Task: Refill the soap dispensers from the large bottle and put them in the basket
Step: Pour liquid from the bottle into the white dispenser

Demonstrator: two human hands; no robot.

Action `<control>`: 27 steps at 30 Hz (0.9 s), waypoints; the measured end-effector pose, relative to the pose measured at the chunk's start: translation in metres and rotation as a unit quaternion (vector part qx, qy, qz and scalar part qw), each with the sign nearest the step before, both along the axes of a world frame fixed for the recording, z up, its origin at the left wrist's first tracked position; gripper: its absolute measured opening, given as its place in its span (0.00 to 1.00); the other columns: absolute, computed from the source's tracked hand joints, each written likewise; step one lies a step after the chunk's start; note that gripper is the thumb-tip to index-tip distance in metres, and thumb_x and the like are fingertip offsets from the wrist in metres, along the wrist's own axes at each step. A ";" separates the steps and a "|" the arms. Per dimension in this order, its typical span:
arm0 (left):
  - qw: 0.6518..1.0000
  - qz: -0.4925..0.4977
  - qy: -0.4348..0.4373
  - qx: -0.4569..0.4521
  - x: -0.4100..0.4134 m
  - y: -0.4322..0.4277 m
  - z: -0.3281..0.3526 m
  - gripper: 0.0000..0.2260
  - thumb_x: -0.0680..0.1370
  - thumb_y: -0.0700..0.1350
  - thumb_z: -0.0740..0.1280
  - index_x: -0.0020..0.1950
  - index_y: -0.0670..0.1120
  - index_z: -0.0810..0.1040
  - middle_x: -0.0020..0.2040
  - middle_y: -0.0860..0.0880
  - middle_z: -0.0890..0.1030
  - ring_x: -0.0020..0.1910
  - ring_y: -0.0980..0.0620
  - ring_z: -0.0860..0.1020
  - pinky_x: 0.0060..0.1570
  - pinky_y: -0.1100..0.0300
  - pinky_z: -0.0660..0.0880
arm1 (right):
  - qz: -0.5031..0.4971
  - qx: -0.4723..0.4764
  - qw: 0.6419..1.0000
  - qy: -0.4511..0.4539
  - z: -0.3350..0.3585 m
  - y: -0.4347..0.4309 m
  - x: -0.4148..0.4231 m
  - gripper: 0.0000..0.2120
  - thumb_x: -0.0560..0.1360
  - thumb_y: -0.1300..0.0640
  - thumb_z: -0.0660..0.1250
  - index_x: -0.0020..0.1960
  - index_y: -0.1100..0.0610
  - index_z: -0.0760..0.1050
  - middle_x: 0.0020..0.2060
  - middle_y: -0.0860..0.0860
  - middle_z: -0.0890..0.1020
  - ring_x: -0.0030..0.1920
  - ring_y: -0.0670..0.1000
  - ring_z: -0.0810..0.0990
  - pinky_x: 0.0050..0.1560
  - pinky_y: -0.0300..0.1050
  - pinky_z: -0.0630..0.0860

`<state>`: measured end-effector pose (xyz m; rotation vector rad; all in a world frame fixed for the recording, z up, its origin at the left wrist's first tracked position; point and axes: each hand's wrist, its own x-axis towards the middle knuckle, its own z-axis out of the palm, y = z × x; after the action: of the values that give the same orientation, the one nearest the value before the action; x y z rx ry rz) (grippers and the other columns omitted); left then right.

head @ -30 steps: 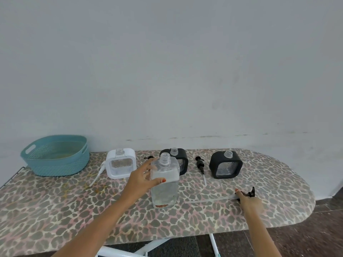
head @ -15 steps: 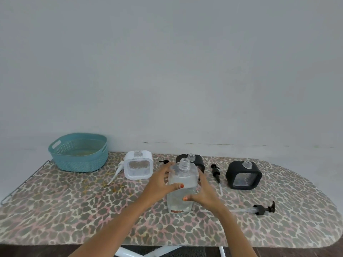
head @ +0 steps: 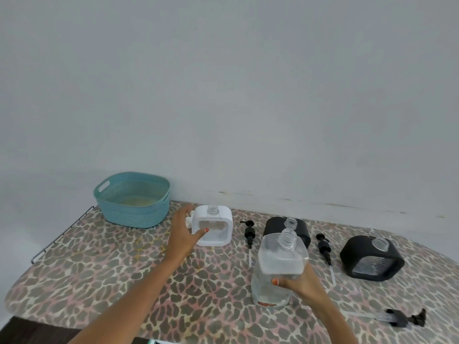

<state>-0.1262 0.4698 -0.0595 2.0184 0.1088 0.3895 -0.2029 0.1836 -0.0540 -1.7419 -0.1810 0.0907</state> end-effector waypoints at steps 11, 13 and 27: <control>0.985 -0.078 0.108 -0.106 0.042 0.009 -0.021 0.40 0.66 0.42 0.76 0.72 0.50 0.57 0.58 0.52 0.70 0.54 0.52 0.72 0.51 0.59 0.71 | 0.001 0.011 1.000 0.011 -0.007 -0.003 0.003 0.34 0.48 0.53 0.77 0.54 0.54 0.73 0.43 0.45 0.85 0.46 0.40 0.82 0.42 0.30 0.76; 0.983 -0.076 0.113 -0.122 0.041 0.010 -0.022 0.32 0.66 0.42 0.76 0.66 0.52 0.64 0.56 0.52 0.73 0.49 0.55 0.74 0.44 0.65 0.72 | 0.009 0.014 1.000 0.019 -0.006 -0.003 0.001 0.38 0.46 0.52 0.78 0.55 0.55 0.72 0.43 0.44 0.85 0.46 0.40 0.82 0.41 0.29 0.76; 0.985 -0.131 0.036 -0.106 -0.021 0.015 0.026 0.20 0.65 0.42 0.77 0.47 0.56 0.70 0.45 0.55 0.80 0.40 0.64 0.79 0.34 0.72 0.74 | -0.161 -0.020 0.980 -0.115 -0.003 0.023 -0.027 0.33 0.54 0.49 0.80 0.56 0.46 0.72 0.49 0.44 0.81 0.48 0.41 0.80 0.43 0.37 0.75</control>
<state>-0.1474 0.4846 -0.0335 1.8070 -0.0686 0.1310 -0.2296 0.2065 -0.0569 -1.7986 -0.0641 -0.3466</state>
